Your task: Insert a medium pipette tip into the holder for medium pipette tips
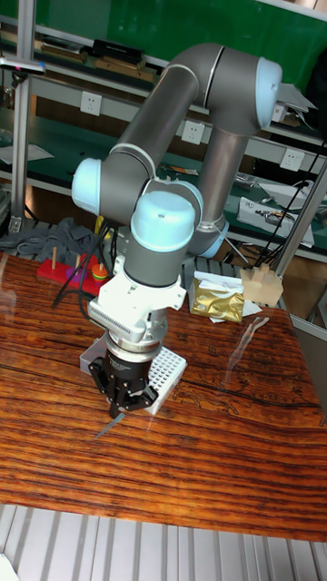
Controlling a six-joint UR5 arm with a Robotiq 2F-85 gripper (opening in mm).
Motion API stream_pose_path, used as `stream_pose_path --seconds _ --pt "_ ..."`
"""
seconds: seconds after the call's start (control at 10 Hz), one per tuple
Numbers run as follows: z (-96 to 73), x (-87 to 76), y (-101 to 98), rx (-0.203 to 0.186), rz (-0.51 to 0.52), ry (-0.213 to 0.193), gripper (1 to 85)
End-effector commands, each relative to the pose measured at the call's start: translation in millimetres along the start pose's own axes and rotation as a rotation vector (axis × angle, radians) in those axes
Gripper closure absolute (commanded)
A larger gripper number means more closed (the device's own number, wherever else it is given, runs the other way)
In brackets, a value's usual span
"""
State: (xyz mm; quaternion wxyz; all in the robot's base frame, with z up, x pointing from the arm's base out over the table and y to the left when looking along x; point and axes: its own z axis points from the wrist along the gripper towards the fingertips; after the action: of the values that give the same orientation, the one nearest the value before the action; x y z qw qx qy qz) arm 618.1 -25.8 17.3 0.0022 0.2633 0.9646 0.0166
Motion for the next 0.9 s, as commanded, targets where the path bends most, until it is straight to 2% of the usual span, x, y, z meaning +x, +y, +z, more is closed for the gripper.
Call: stream_pose_path --seconds 0.0,0.1,0.2,0.3,0.6,0.8 --pt "1.2 4.1 -0.1 0.006 0.004 0.028 84.7" --pt "1.4 10.9 -3.6 0.021 0.002 0.055 84.7" --pt "1.4 8.9 -8.6 0.039 -0.014 0.048 84.7" --pt "0.6 5.5 -18.5 0.075 -0.046 0.039 84.7" --pt "-4.6 -6.2 -29.6 0.101 -0.107 0.019 80.3" --pt "-6.5 -8.6 -30.1 0.094 -0.122 0.020 75.7"
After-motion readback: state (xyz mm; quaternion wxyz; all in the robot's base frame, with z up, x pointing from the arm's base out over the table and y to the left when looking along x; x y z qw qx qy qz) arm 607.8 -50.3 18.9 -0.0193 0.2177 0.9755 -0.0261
